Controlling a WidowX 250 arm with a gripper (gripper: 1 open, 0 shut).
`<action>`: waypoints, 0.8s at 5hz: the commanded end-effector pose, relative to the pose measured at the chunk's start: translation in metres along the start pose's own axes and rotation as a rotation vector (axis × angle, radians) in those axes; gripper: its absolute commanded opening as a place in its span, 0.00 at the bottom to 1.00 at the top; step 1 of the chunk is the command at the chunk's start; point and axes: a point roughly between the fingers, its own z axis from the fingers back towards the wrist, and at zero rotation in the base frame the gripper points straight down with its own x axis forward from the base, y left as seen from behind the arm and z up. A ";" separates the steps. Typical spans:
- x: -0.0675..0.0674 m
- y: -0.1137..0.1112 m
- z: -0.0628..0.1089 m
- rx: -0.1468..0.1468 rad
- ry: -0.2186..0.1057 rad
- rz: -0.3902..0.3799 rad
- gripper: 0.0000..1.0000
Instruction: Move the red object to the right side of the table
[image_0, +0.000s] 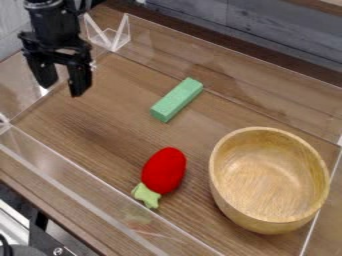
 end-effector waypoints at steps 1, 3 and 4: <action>0.012 -0.022 0.011 0.003 -0.044 -0.032 1.00; 0.016 0.010 0.008 0.001 -0.061 -0.023 1.00; 0.013 0.015 0.010 -0.001 -0.066 -0.021 1.00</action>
